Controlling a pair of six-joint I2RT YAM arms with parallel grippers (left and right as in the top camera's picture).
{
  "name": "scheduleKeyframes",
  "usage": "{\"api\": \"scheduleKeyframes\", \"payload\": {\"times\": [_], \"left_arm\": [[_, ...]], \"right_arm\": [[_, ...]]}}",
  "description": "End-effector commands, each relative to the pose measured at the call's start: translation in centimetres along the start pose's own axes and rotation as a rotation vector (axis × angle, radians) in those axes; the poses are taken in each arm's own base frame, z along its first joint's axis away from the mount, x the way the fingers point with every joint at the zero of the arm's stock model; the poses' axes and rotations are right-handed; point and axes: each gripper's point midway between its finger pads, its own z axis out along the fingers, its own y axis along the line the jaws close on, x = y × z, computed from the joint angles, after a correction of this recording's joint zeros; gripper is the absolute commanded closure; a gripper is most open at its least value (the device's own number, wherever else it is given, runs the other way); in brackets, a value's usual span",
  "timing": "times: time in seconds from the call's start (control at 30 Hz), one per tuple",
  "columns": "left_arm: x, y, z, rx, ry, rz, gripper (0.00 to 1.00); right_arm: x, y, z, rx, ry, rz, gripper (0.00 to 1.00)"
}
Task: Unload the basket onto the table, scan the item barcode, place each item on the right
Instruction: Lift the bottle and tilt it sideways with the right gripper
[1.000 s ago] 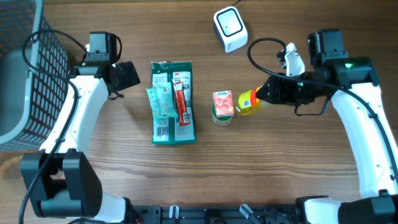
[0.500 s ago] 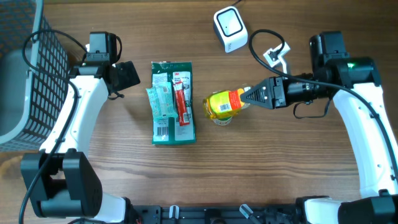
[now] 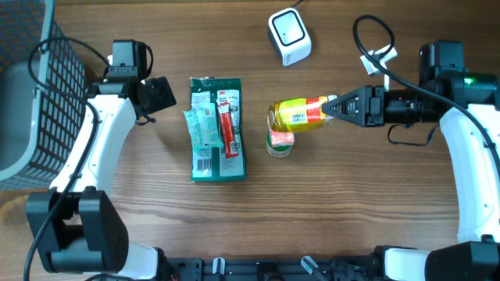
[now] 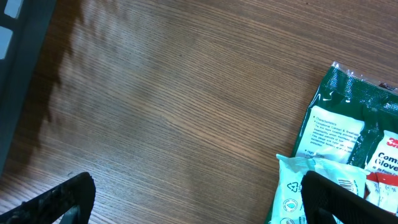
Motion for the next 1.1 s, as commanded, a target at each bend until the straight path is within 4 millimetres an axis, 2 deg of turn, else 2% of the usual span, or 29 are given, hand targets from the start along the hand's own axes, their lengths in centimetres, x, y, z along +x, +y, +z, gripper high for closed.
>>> {"api": "scheduleKeyframes", "payload": {"times": [0.0,0.2,0.47,0.53,0.63,0.67,0.73,0.77,0.8,0.83,0.87,0.93,1.0,1.07], "left_arm": [[0.2,0.3,0.4,-0.014,0.008,-0.001,0.0],[0.2,0.3,0.4,-0.014,0.008,-0.001,0.0],[0.2,0.3,0.4,-0.014,0.008,-0.001,0.0],[0.2,0.3,0.4,-0.014,0.008,-0.001,0.0],[0.2,0.3,0.4,-0.014,0.008,-0.001,0.0],[0.2,0.3,0.4,-0.014,0.008,-0.001,0.0],[0.2,0.3,0.4,-0.014,0.008,-0.001,0.0],[0.2,0.3,0.4,-0.014,0.009,-0.001,0.0],[0.2,0.3,0.4,-0.014,0.008,-0.001,0.0],[0.2,0.3,0.4,-0.014,0.008,-0.001,0.0],[0.2,0.3,0.4,-0.014,0.009,-0.001,0.0],[0.2,0.3,0.4,-0.014,0.008,-0.001,0.0],[0.2,0.3,0.4,-0.014,0.008,-0.001,0.0],[0.2,0.3,0.4,-0.014,0.008,-0.001,0.0]], "right_arm": [[0.0,2.3,-0.3,-0.103,-0.022,-0.022,0.96],[0.4,5.1,-0.2,-0.249,-0.023,0.0,0.96],[1.0,5.3,0.7,-0.24,0.013,-0.034,0.96],[1.1,4.5,0.9,-0.197,0.023,-0.042,0.96],[1.2,1.7,1.2,-0.037,0.049,-0.084,0.96],[1.2,0.3,1.2,0.046,0.06,-0.076,0.96],[0.7,-4.5,0.3,0.329,0.059,0.014,0.96],[0.6,-6.4,-0.5,0.45,0.043,0.071,0.96],[0.4,-9.1,-2.0,0.631,0.007,0.157,0.96],[0.3,-10.6,-3.3,0.745,-0.023,0.207,0.96],[0.2,-11.3,-4.0,0.802,-0.041,0.232,0.96],[-0.3,-11.3,-4.3,0.819,-0.058,0.22,0.96],[-1.2,-10.3,-4.7,0.817,-0.077,0.2,0.96],[-2.4,-7.8,-5.7,0.817,-0.091,0.158,0.96]]}}
